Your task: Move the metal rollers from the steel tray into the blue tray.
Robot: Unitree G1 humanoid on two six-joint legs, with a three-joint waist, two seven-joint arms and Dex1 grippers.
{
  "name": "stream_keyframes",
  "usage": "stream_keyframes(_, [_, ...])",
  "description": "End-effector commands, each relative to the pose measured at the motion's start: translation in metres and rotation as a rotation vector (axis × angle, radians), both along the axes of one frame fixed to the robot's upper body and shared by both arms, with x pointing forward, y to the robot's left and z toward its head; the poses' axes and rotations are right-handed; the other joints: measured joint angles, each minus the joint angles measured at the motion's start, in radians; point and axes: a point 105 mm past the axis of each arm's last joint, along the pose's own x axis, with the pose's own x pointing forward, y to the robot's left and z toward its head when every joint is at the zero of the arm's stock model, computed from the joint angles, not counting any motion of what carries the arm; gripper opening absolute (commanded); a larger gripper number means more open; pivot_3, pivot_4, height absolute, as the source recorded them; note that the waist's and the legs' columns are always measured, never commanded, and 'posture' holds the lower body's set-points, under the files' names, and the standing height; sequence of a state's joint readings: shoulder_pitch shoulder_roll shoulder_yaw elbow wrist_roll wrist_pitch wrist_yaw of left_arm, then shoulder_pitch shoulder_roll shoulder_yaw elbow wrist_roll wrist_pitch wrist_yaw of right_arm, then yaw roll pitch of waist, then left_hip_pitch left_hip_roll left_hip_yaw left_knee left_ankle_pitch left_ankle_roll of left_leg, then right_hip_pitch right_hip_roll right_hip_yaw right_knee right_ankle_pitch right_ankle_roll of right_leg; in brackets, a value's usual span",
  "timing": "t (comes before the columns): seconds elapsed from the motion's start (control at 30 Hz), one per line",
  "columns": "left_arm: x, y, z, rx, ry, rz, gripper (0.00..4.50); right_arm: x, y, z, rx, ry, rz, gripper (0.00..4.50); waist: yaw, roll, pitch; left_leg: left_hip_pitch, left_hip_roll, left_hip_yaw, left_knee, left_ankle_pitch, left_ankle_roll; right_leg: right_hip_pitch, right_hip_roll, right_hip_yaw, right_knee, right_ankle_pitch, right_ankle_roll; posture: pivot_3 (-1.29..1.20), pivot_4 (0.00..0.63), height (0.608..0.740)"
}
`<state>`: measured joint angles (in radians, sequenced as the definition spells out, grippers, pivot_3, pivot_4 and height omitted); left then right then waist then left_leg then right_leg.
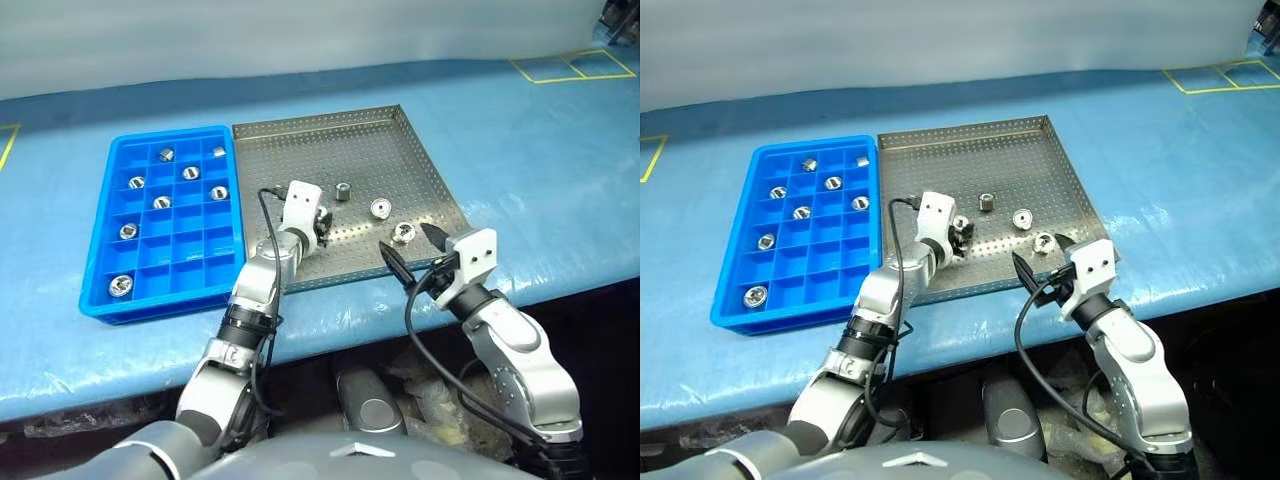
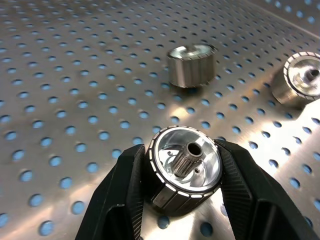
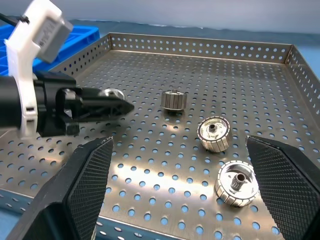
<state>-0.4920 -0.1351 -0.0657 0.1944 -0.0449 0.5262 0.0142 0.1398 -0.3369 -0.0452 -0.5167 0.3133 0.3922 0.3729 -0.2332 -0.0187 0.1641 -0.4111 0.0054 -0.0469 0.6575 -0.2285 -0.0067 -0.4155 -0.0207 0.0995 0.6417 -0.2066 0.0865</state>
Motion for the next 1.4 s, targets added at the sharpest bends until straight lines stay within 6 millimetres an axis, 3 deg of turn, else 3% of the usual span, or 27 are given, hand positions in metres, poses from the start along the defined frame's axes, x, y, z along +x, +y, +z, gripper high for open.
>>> stream_keyframes(0.03, [0.005, 0.048, 0.055, -0.043, -0.222, 0.315, 1.86, 0.003, 0.004, 0.006, -0.008, -0.033, 0.025, 4.50, 0.004, 0.000, 0.000, 0.000, 0.000, 0.000, 0.000, 0.000, 0.000, 0.000, 0.000, 0.000, 0.000, 0.000, 0.000, -0.23, 0.150, 0.740])
stream_keyframes(0.17, [-0.004, 0.088, 0.066, -0.066, -0.251, 0.548, 1.86, 0.006, 0.009, 0.004, -0.013, -0.028, 0.053, 4.50, 0.020, 0.000, 0.000, 0.000, 0.000, 0.000, -0.001, 0.000, 0.000, 0.000, 0.000, 0.000, 0.000, 0.000, 0.000, -0.18, 0.150, 0.740])
stream_keyframes(0.3, [-0.019, 0.128, 0.059, -0.016, -0.214, 0.777, 1.86, 0.011, 0.015, 0.004, -0.018, -0.031, 0.087, 4.50, 0.044, -0.001, 0.000, 0.000, -0.001, 0.000, 0.000, 0.000, 0.000, 0.001, 0.000, 0.000, -0.001, 0.000, 0.001, -0.15, 0.150, 0.740])
stream_keyframes(0.47, [-0.038, 0.150, 0.040, 0.031, -0.121, 0.901, 1.86, 0.015, 0.020, 0.004, -0.021, -0.033, 0.115, 4.50, 0.083, -0.002, 0.001, 0.000, -0.001, -0.001, 0.000, 0.000, 0.000, 0.001, 0.000, -0.001, 0.000, 0.000, 0.001, -0.12, 0.150, 0.740])
stream_keyframes(0.77, [-0.053, 0.149, 0.020, 0.048, -0.024, 0.854, 1.86, 0.017, 0.025, 0.000, -0.018, -0.028, 0.133, 4.50, 0.140, -0.004, 0.002, 0.000, -0.001, -0.002, 0.001, 0.000, 0.000, 0.001, 0.000, -0.002, 0.000, 0.000, 0.000, -0.09, 0.150, 0.740])
stream_keyframes(1.4, [-0.065, 0.124, -0.001, 0.061, 0.113, 0.716, 1.86, 0.017, 0.024, -0.006, -0.045, -0.016, 0.135, 4.50, 0.154, -0.004, 0.002, 0.000, -0.001, -0.001, 0.001, 0.000, 0.000, 0.001, 0.000, -0.002, 0.000, 0.000, 0.000, -0.08, 0.150, 0.740])
